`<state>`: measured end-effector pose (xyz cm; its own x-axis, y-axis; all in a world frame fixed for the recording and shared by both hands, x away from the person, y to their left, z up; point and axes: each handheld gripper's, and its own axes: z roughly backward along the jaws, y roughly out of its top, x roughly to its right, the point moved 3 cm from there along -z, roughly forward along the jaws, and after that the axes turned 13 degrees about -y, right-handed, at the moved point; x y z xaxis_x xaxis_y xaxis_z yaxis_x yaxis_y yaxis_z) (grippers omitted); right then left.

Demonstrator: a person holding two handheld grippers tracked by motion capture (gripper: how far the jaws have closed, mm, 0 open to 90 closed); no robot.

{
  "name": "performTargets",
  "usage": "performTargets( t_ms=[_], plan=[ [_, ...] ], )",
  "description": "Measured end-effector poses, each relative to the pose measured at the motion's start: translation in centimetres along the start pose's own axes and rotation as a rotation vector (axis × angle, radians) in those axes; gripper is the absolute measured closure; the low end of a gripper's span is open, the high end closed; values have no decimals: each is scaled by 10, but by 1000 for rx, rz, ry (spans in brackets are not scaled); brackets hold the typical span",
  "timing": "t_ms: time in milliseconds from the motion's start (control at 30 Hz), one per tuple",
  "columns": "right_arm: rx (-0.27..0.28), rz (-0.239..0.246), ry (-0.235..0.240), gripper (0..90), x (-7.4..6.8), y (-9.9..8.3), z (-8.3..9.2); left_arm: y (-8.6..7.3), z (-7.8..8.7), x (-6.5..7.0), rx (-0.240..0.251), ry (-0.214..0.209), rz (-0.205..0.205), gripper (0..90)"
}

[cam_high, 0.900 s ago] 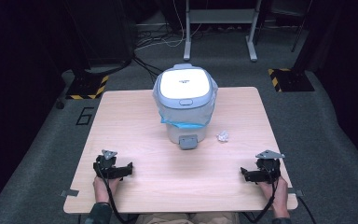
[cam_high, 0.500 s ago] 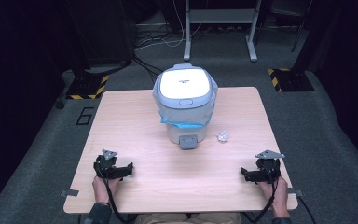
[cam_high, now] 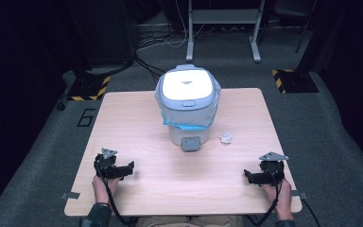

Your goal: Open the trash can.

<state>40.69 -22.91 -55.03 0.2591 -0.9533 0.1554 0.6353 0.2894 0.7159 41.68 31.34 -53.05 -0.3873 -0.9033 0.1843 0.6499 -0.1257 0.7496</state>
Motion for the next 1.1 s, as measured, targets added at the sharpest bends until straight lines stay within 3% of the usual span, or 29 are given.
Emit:
performTargets(
  t_ms=[367, 1100],
  plan=[
    [-1, -1, 0, 0, 0, 0, 0, 18, 3, 18, 6, -40, -58, 15],
    [1, -3, -2, 1, 0, 0, 0, 47, -7, 48, 9, -103, -128, 19]
  ],
)
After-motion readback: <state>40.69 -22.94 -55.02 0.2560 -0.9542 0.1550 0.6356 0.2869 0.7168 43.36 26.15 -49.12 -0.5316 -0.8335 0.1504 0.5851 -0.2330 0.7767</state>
